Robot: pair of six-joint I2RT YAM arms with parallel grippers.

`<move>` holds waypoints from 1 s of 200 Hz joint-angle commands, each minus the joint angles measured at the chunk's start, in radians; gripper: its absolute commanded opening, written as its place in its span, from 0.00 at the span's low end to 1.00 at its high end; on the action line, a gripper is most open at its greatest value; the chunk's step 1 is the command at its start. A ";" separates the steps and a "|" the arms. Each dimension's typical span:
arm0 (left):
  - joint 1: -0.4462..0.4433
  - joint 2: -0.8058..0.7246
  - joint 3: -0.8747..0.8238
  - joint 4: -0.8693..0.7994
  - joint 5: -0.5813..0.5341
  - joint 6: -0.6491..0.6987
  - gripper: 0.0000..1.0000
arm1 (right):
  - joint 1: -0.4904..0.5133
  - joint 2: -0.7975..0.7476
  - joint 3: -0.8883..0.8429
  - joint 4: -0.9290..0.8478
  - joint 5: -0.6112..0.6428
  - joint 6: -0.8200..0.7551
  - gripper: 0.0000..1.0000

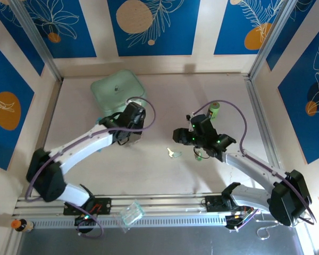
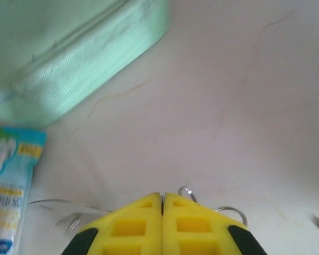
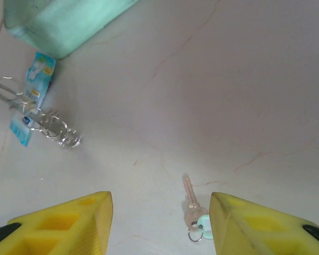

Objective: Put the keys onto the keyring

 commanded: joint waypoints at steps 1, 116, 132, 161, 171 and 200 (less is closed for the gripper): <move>0.006 -0.095 -0.058 0.136 0.122 0.281 0.00 | -0.036 -0.051 0.004 -0.027 -0.004 -0.059 0.51; 0.008 -0.337 -0.220 0.275 0.774 0.919 0.00 | -0.047 -0.381 -0.108 0.230 -0.288 -0.558 0.45; 0.006 -0.339 -0.230 0.262 0.861 0.965 0.00 | -0.032 -0.377 -0.133 0.270 -0.319 -0.603 0.44; 0.006 -0.365 -0.297 0.339 0.934 1.008 0.00 | -0.004 -0.350 -0.169 0.307 -0.308 -0.641 0.43; 0.007 -0.369 -0.318 0.378 0.949 0.997 0.00 | 0.006 -0.336 -0.178 0.312 -0.300 -0.637 0.43; 0.007 -0.377 -0.372 0.493 1.005 0.965 0.00 | 0.035 -0.297 -0.225 0.378 -0.321 -0.609 0.43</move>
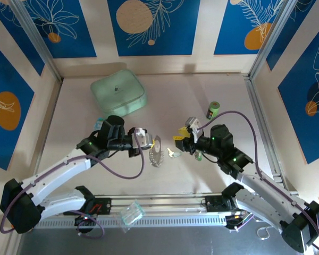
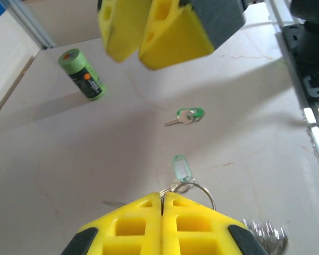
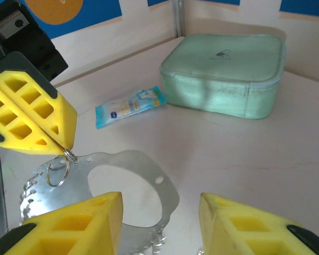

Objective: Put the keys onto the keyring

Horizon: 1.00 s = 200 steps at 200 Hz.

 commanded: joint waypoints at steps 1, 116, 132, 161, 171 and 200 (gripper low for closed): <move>0.003 -0.031 -0.039 0.164 0.114 0.006 0.00 | 0.024 0.023 -0.038 0.086 -0.035 -0.011 0.43; 0.003 -0.021 -0.195 0.476 0.156 0.012 0.00 | 0.071 0.145 -0.092 0.194 -0.392 -0.062 0.61; 0.003 -0.019 -0.196 0.459 0.177 0.026 0.00 | 0.072 0.149 -0.084 0.182 -0.398 -0.088 0.61; 0.003 -0.011 -0.192 0.433 0.214 0.055 0.00 | 0.070 0.114 -0.071 0.100 -0.406 -0.164 0.62; 0.003 -0.009 -0.191 0.436 0.221 0.057 0.00 | 0.070 0.099 -0.070 0.078 -0.408 -0.181 0.63; 0.001 -0.004 -0.191 0.444 0.239 0.059 0.00 | 0.076 0.096 -0.067 0.079 -0.391 -0.188 0.63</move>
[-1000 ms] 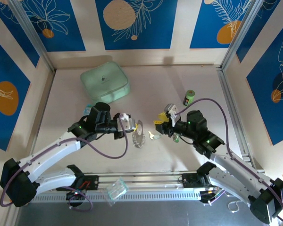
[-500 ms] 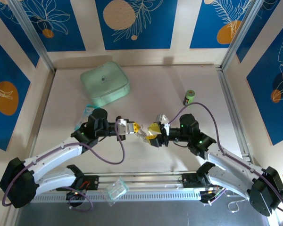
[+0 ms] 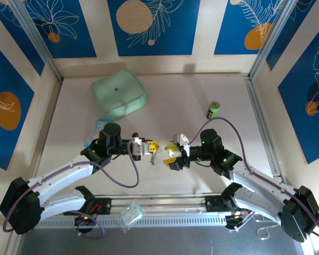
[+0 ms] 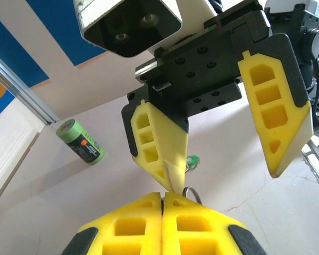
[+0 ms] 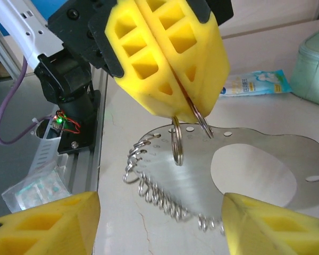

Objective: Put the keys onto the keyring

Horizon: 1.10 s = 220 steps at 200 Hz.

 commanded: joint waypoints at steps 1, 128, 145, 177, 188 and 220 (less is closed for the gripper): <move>0.001 0.007 0.004 0.030 0.066 0.031 0.00 | 0.012 -0.010 0.022 -0.032 -0.013 -0.042 0.63; 0.000 0.021 -0.001 0.060 0.041 -0.004 0.00 | 0.203 -0.041 0.073 -0.087 0.142 -0.107 0.62; -0.001 0.021 0.000 0.059 0.039 -0.001 0.00 | 0.227 -0.053 0.063 -0.109 0.142 -0.132 0.62; -0.002 0.016 -0.002 0.056 0.055 -0.002 0.00 | 0.214 -0.122 0.000 -0.002 0.278 -0.116 0.56; -0.002 0.015 -0.004 0.062 0.068 -0.007 0.00 | 0.185 -0.154 -0.032 0.053 0.337 -0.105 0.50; -0.002 0.025 -0.002 0.091 0.123 -0.055 0.00 | 0.088 -0.170 -0.039 0.080 0.308 -0.075 0.38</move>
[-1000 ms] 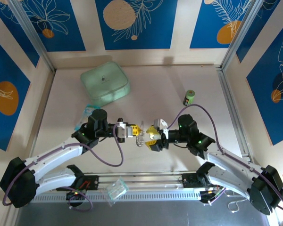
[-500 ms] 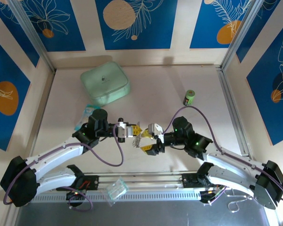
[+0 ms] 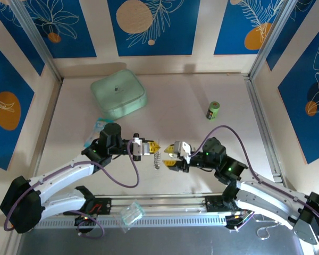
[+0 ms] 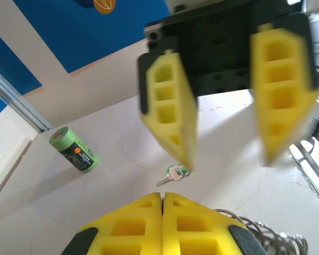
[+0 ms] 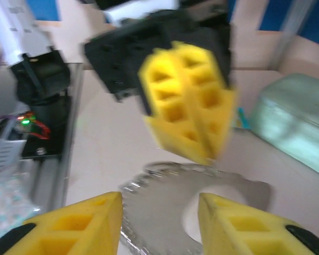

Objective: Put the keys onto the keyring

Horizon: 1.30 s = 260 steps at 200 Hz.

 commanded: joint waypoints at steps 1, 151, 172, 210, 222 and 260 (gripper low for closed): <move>-0.002 0.011 0.000 0.065 0.084 -0.043 0.00 | -0.051 -0.005 -0.004 0.064 0.029 0.021 0.38; -0.001 0.081 -0.017 0.250 0.195 -0.259 0.00 | -0.009 0.130 0.037 0.199 -0.060 0.026 0.03; -0.002 0.073 -0.006 0.199 0.158 -0.248 0.06 | -0.009 0.124 0.040 0.180 -0.063 0.020 0.00; 0.000 -0.009 0.050 -0.082 0.052 -0.107 0.36 | -0.012 0.098 0.035 0.129 -0.047 0.002 0.00; 0.001 -0.038 0.072 -0.185 0.020 -0.066 0.34 | -0.012 0.088 0.033 0.118 -0.045 -0.003 0.00; 0.002 -0.080 0.119 -0.407 -0.018 0.019 0.30 | -0.010 0.081 0.042 0.085 -0.050 -0.014 0.00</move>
